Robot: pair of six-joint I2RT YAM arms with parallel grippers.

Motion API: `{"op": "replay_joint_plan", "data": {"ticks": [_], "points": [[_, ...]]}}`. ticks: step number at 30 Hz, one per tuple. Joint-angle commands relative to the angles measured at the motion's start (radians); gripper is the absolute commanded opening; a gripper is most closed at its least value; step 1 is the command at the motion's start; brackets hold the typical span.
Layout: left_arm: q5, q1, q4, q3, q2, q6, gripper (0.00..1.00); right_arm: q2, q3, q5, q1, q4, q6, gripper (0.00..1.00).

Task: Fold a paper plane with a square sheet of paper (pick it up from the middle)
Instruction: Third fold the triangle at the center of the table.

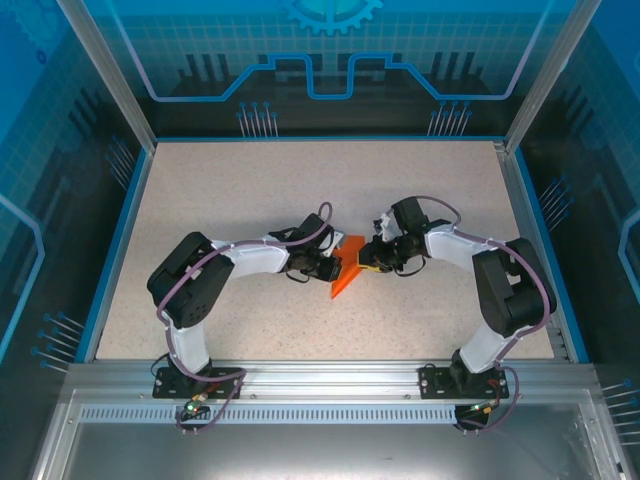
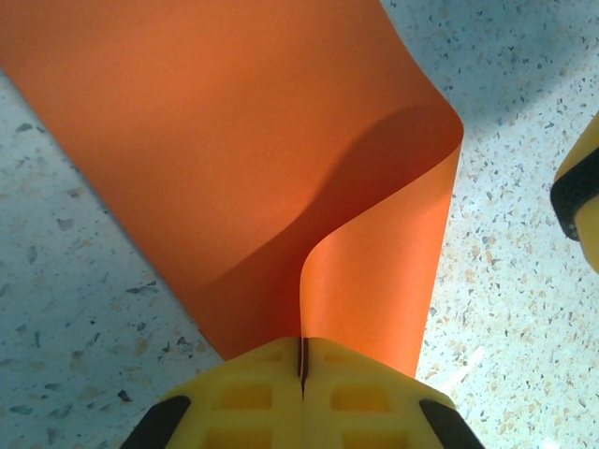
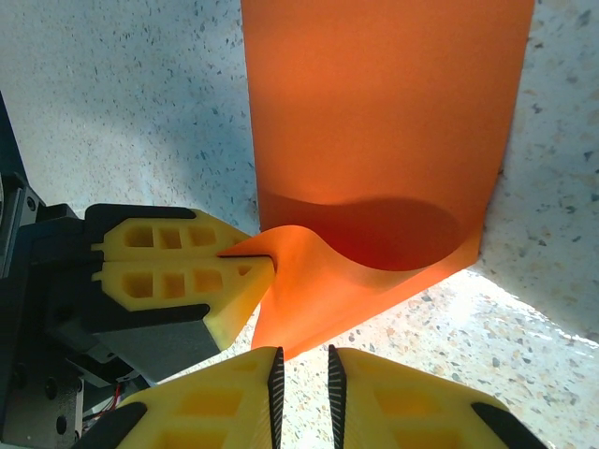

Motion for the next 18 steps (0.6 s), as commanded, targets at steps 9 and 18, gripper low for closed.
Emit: {"op": "replay_joint_plan", "data": {"ticks": [9, 18], "points": [[0.016, 0.010, -0.015, -0.005, 0.014, -0.008, 0.04, -0.033, -0.012, -0.027, 0.013, -0.006, 0.006, 0.22], [0.015, 0.010, -0.008, -0.005, 0.037, -0.011, 0.05, -0.034, -0.027, -0.032, 0.022, 0.011, 0.015, 0.21]]}}
